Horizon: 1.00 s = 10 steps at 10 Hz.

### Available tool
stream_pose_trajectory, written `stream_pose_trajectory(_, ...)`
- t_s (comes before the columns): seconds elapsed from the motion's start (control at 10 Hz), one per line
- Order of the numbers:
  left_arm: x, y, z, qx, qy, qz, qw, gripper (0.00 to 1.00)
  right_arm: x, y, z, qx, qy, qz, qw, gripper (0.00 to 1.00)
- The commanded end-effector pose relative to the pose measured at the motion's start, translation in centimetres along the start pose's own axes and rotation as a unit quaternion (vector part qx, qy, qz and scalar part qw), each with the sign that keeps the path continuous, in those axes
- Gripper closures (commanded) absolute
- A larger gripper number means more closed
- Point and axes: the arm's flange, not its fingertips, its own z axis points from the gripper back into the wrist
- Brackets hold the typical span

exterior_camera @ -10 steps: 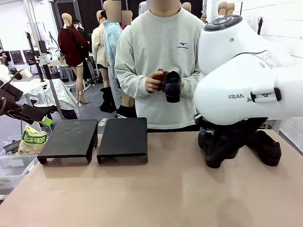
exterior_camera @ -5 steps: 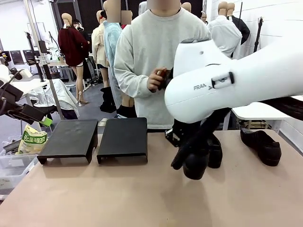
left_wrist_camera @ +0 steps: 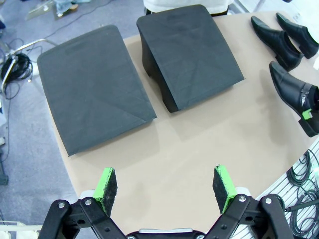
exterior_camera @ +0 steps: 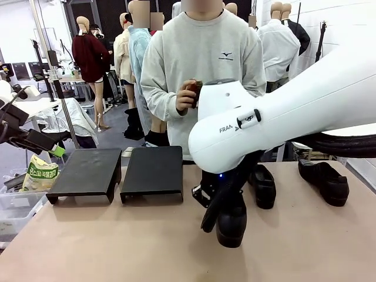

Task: Organize the shoes by placing them on the stand.
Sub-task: Pick up one Shoe and place it in the middle of the table.

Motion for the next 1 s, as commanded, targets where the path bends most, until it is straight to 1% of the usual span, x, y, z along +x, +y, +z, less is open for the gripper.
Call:
stream_pose_trajectory(0.0,-0.1,0.2,0.0,-0.005,-0.001,-0.002,1.0,0.0,0.8,0.3,-0.3,0.023,0.017,0.018,0.999,1.0)
stream_pose_trajectory(0.7,-0.1,0.2,0.0,-0.005,-0.001,-0.002,1.0,0.0,1.0,1.1,-2.7,0.021,0.07,0.052,0.996,1.0)
stream_pose_trajectory(0.8,-0.1,0.2,0.0,-0.005,-0.001,-0.002,1.0,0.0,1.0,1.1,-2.9,0.022,0.076,0.052,0.996,0.95)
stream_pose_trajectory(0.9,-0.1,0.2,0.0,-0.005,-0.001,-0.002,1.0,0.0,1.1,1.0,-3.0,0.026,0.082,0.057,0.995,0.82)
